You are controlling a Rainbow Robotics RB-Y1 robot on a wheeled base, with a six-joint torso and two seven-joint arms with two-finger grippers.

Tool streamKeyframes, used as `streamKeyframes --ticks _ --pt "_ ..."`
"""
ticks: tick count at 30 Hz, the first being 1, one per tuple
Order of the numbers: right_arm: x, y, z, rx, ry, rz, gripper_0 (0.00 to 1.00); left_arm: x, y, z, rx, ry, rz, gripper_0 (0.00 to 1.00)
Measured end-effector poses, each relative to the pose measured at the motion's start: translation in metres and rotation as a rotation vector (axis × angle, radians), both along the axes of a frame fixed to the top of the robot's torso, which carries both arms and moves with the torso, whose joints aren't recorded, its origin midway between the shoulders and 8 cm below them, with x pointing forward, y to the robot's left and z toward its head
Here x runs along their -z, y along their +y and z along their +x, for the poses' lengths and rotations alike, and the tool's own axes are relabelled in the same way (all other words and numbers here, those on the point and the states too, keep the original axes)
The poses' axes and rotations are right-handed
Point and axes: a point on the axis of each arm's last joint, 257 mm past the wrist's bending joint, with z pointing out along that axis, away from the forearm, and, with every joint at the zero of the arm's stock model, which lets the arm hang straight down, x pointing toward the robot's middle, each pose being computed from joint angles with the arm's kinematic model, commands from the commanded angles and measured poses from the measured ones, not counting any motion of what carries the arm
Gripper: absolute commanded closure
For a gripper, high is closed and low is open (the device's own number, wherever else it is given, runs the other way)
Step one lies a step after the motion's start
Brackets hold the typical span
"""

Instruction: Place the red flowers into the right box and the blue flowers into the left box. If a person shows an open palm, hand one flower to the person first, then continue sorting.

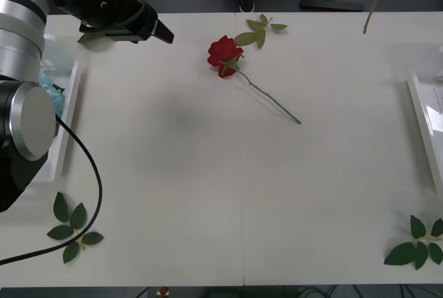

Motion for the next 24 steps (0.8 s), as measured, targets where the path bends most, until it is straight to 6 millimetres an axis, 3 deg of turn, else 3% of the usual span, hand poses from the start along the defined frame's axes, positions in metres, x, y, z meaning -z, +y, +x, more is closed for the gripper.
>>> streamKeyframes --ticks 4,6,10,14,21,24 --pt "0.007 0.018 0.0 -0.014 -0.066 0.045 1.0 -0.008 0.017 -0.01 0.248 -0.12 0.106 0.0" --pt "0.024 0.029 -0.005 -0.038 -0.045 0.041 1.0 -0.015 0.019 -0.011 0.298 -0.159 0.098 0.0" --pt "0.033 0.052 -0.009 -0.075 -0.054 0.146 1.0 -0.034 0.016 -0.014 0.328 -0.208 0.016 0.0" --pt "0.049 0.077 -0.017 -0.127 -0.004 0.217 1.0 -0.043 0.02 -0.021 0.529 -0.342 0.089 0.0" --pt "0.065 0.113 -0.024 -0.172 -0.001 0.285 1.0 -0.066 0.022 -0.027 0.547 -0.4 0.004 0.0" --pt "0.067 0.132 -0.029 -0.2 0.001 0.312 1.0 -0.068 0.016 -0.036 0.563 -0.406 -0.066 0.0"
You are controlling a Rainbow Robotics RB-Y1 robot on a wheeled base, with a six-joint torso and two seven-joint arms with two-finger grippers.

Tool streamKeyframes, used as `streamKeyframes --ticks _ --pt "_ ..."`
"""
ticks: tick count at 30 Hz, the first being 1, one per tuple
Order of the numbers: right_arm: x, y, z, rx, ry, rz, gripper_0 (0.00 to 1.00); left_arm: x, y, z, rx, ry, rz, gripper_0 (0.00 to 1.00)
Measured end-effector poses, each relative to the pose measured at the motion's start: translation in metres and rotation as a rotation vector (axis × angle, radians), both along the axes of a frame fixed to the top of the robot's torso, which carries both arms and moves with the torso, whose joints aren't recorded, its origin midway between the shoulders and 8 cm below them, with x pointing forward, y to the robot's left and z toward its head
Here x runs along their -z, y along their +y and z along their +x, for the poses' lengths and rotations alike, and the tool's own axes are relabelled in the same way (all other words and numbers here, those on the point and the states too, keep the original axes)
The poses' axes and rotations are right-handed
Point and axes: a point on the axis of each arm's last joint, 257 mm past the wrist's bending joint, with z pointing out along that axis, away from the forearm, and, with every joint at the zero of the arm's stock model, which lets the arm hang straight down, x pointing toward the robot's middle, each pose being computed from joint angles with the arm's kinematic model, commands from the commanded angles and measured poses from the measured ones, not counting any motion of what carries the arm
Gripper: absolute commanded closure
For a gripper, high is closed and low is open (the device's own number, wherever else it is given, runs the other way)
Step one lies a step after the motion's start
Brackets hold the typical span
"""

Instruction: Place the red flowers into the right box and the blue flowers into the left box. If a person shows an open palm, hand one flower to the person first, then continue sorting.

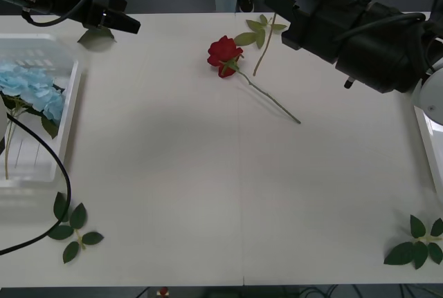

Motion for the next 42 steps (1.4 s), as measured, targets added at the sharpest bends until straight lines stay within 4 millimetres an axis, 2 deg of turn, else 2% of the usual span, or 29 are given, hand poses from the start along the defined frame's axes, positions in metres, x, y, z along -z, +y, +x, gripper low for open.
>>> streamKeyframes --ticks 5,10,16,22,25,31,35,39,42 --pt "-0.007 0.027 0.001 -0.021 -0.009 0.098 1.0 0.013 -0.011 -0.03 0.086 0.068 -0.102 0.0" --pt "0.001 0.056 0.002 -0.048 0.007 0.135 1.0 0.03 -0.013 -0.062 0.168 0.149 -0.166 0.0" --pt "0.008 0.08 0.009 -0.059 0.016 0.161 1.0 0.029 -0.018 -0.095 0.269 0.193 -0.267 0.0" --pt "0.012 0.089 0.01 -0.066 0.035 0.175 1.0 0.015 -0.024 -0.102 0.304 0.174 -0.356 0.0" --pt "0.012 0.089 0.01 -0.069 0.047 0.185 1.0 0.007 -0.033 -0.108 0.341 0.165 -0.412 0.0" --pt "0.012 0.089 0.01 -0.069 0.047 0.185 1.0 0.025 -0.051 -0.106 0.333 0.195 -0.401 0.0" --pt "0.012 0.089 0.01 -0.069 0.047 0.185 1.0 0.032 -0.063 -0.097 0.309 0.193 -0.398 0.0" --pt "0.012 0.089 0.01 -0.069 0.047 0.185 1.0 0.03 -0.083 -0.091 0.302 0.187 -0.432 0.0" --pt "0.012 0.089 0.01 -0.069 0.047 0.185 1.0 0.044 -0.098 -0.092 0.305 0.21 -0.407 0.0"
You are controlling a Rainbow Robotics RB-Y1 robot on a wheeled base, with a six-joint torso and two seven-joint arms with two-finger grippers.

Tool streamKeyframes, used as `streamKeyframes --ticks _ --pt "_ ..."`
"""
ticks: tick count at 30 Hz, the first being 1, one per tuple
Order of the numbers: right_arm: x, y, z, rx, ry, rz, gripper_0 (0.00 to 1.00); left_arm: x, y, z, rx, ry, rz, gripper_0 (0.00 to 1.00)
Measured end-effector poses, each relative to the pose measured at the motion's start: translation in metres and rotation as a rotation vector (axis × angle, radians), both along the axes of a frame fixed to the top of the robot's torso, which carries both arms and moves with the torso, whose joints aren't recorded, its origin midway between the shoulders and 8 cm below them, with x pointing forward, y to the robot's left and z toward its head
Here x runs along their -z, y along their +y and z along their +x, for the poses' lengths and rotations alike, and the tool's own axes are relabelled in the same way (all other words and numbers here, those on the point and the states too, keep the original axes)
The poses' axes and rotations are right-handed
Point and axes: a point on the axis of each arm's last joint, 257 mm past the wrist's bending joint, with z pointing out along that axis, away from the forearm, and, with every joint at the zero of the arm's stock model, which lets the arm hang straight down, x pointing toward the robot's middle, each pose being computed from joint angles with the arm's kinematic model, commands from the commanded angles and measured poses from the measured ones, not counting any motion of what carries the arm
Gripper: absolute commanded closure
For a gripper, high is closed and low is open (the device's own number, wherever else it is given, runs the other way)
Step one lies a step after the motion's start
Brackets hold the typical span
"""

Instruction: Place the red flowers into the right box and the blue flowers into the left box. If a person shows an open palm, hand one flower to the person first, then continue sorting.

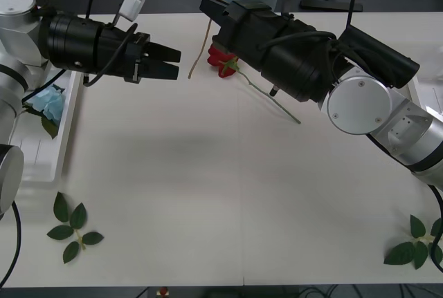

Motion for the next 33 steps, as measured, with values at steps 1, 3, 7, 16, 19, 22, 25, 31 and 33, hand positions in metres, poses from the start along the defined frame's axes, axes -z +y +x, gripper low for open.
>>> streamKeyframes --ticks 1,3,7,16,19,22,25,31,33 --pt "0.0 0.0 0.0 0.0 0.0 0.0 1.0 0.004 -0.004 -0.001 0.005 0.005 0.009 0.0" --pt "0.0 0.0 0.0 0.0 0.0 0.0 1.0 0.008 -0.012 -0.003 0.013 0.01 0.009 0.0" --pt "0.0 0.0 0.0 0.0 0.0 0.0 1.0 -0.002 -0.027 -0.004 0.023 0.009 -0.049 0.0" --pt "0.0 0.0 0.0 0.0 0.0 0.0 1.0 -0.018 -0.045 -0.011 0.053 0.016 -0.136 0.0" --pt "0.0 0.0 0.0 0.0 0.0 0.0 1.0 -0.018 -0.046 -0.011 0.053 0.016 -0.136 0.04" --pt "0.0 0.0 0.0 0.0 0.0 0.0 1.0 -0.017 -0.048 -0.006 0.035 0.015 -0.135 0.68" --pt "0.0 0.0 0.0 0.0 0.0 0.0 1.0 -0.013 -0.053 -0.006 0.034 0.019 -0.128 0.95" --pt "0.0 0.0 0.0 0.0 0.0 0.0 1.0 -0.008 -0.057 -0.008 0.041 0.023 -0.115 1.0" --pt "0.0 0.0 0.0 0.0 0.0 0.0 1.0 -0.008 -0.057 -0.008 0.041 0.023 -0.115 1.0"
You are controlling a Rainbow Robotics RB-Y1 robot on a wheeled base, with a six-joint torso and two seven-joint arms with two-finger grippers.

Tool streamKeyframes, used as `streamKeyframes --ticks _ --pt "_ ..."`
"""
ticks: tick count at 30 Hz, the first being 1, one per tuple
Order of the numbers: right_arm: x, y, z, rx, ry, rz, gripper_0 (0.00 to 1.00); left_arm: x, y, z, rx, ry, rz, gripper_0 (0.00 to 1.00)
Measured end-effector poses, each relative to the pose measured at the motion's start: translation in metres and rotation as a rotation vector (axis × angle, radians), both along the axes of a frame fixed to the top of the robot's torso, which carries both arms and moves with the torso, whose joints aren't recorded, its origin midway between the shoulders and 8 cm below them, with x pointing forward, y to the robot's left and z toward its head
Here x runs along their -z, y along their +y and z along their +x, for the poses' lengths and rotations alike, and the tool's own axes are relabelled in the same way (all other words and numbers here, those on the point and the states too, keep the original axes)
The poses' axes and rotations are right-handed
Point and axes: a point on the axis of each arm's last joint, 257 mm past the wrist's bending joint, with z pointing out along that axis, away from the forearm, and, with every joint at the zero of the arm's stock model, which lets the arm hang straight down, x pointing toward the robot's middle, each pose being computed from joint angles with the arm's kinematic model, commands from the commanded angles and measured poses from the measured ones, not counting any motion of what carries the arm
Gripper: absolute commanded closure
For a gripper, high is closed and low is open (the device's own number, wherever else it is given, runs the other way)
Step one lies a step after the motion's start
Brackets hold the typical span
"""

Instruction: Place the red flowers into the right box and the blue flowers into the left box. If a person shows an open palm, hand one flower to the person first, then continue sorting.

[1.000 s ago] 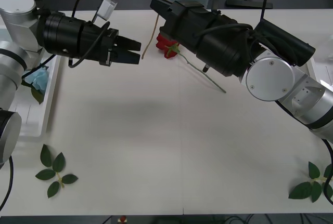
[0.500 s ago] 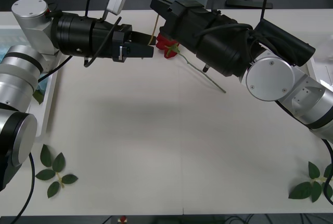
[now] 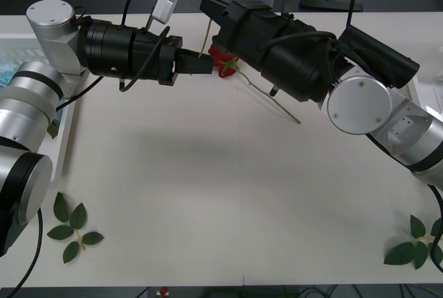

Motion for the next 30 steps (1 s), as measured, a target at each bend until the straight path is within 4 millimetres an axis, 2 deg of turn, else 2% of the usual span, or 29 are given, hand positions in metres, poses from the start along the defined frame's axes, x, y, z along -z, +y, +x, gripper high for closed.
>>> streamKeyframes --ticks 8,10,12,13,14,15,30 --pt "0.0 -0.0006 0.0007 0.002 0.0 0.0 1.0 -0.0011 -0.0005 -0.0003 0.002 -0.004 0.0 1.0" --pt "0.0 -0.0006 0.0007 0.002 0.0 0.0 0.84 -0.0011 -0.0005 -0.0003 0.002 -0.004 -0.001 1.0" --pt "0.0 -0.0006 0.0007 0.002 0.0 0.0 0.53 -0.0012 -0.0005 0.0001 0.0 -0.004 -0.001 1.0" --pt "0.0 -0.0006 0.0007 0.002 0.0 0.0 0.24 -0.0013 -0.0006 0.0009 -0.003 -0.005 -0.001 1.0" --pt "0.0 -0.0006 0.0007 0.002 0.0 0.0 0.08 -0.0015 -0.0006 0.0023 -0.008 -0.005 -0.002 1.0" --pt "0.0 -0.0006 0.0007 0.002 0.0 0.0 0.0 -0.0017 -0.0007 0.0035 -0.013 -0.006 -0.003 1.0" --pt "0.0 -0.0006 0.0007 0.002 0.0 0.0 0.0 -0.0054 0.0035 0.0085 -0.032 -0.013 -0.01 1.0"
